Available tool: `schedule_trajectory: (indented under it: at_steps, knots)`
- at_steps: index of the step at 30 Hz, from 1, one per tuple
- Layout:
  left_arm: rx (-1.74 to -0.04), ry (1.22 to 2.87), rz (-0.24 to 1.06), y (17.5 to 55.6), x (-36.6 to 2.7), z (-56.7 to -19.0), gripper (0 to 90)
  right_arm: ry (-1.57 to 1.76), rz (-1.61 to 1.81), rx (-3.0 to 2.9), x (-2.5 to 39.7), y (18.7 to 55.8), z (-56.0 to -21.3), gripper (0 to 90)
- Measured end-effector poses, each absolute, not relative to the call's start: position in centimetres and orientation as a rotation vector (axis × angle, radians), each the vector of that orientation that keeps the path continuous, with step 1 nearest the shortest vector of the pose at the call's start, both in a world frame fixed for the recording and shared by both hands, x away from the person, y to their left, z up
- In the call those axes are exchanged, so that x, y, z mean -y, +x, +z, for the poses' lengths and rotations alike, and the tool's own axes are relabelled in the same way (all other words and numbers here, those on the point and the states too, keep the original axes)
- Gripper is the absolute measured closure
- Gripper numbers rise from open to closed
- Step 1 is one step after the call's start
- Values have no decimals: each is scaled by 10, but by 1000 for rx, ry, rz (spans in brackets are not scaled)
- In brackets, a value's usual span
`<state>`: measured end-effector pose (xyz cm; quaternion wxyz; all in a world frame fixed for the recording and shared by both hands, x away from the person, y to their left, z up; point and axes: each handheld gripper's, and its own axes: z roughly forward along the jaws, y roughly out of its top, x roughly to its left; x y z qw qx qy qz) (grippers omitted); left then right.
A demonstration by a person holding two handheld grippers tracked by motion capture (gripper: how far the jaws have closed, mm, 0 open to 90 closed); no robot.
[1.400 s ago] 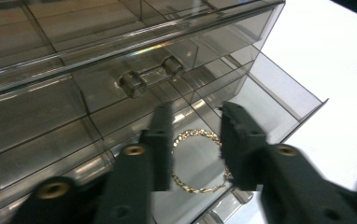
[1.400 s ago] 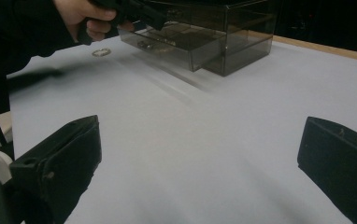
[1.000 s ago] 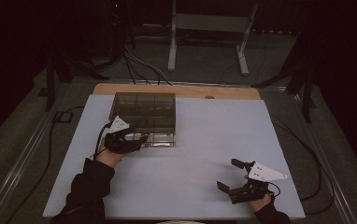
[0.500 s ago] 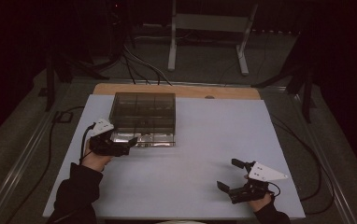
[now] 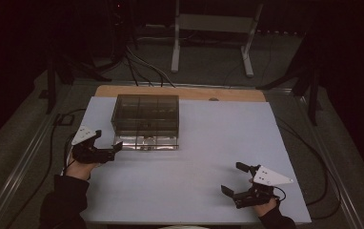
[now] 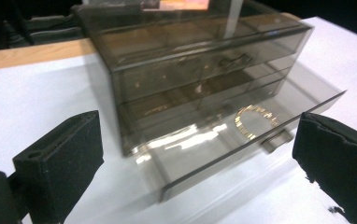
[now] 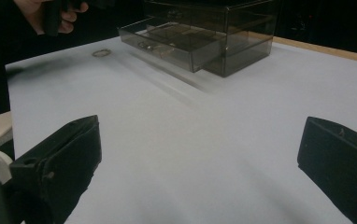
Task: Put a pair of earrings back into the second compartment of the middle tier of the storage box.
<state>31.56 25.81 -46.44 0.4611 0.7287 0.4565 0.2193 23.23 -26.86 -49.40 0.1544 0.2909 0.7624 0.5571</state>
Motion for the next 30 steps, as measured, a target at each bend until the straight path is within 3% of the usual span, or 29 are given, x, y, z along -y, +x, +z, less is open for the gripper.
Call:
schedule_trajectory:
  at_steps: [7,19,26,30]
  knots:
    - [-1164,1694,524,310,-287,-474,49,841,1595,-2187,269,232,-494,0]
    - [-1284,1769,470,307,-317,-492,73,837,1590,-2190,268,231,-494,0]
    - [-1333,1832,436,307,-324,-501,168,832,1590,-2194,268,231,-494,0]
    - [-1316,1910,445,308,-321,-505,329,833,1587,-2201,267,232,-494,0]
